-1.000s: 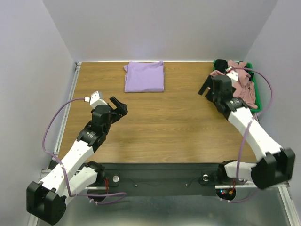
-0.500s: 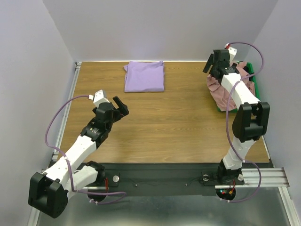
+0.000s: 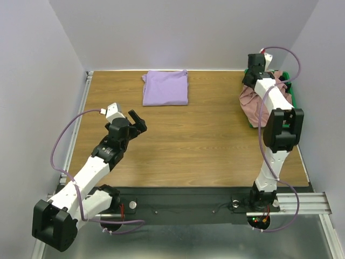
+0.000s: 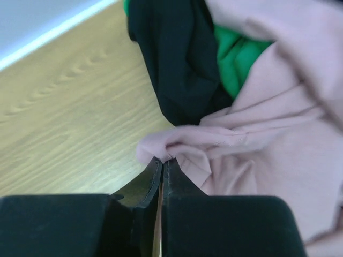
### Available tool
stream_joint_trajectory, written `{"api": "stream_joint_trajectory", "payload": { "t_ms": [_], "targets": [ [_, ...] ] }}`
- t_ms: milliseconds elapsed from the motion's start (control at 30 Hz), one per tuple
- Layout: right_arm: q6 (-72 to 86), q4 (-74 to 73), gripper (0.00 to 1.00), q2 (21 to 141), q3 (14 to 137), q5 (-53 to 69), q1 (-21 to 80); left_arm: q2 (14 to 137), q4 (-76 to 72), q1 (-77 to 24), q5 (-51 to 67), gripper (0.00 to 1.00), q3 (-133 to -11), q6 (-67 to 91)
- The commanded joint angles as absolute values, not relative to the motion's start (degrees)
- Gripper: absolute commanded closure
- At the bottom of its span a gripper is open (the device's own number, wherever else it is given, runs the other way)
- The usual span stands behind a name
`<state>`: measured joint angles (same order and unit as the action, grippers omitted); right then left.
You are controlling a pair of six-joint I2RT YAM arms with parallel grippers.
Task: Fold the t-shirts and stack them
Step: Grab the tshirt from the pile, then move the tshirt to the center of the board
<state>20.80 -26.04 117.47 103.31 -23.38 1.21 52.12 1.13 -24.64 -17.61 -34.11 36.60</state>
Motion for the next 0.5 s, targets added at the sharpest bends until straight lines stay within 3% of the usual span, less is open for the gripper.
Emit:
{"api": "stream_joint_trajectory", "payload": {
  "t_ms": [0, 133, 233, 367, 467],
  "targets": [
    [18.55, -23.99, 1.0, 102.68, 108.1, -23.56, 1.32, 48.17, -0.09, -24.26, -18.2, 0.02, -36.12, 36.74],
    [18.81, -23.99, 1.0, 93.44, 109.5, -16.2, 1.32, 44.31, 1.67, -24.26, -17.05, 0.01, -35.6, 37.97],
    [19.16, -24.08, 1.0, 89.57, 112.05, -2.93, 2.8, 40.7, 2.02, -24.26, -16.61, 0.02, -34.54, 39.46],
    [17.75, -24.08, 0.99, 88.24, 118.02, 3.67, 10.36, 35.52, 4.3, -24.26, -15.64, 0.02, -34.01, 41.04],
    [21.61, -23.56, 1.0, 90.34, 124.7, 15.17, 17.02, 32.45, 6.41, -24.26, -16.78, 0.01, -33.31, 42.89]
  ]
}}
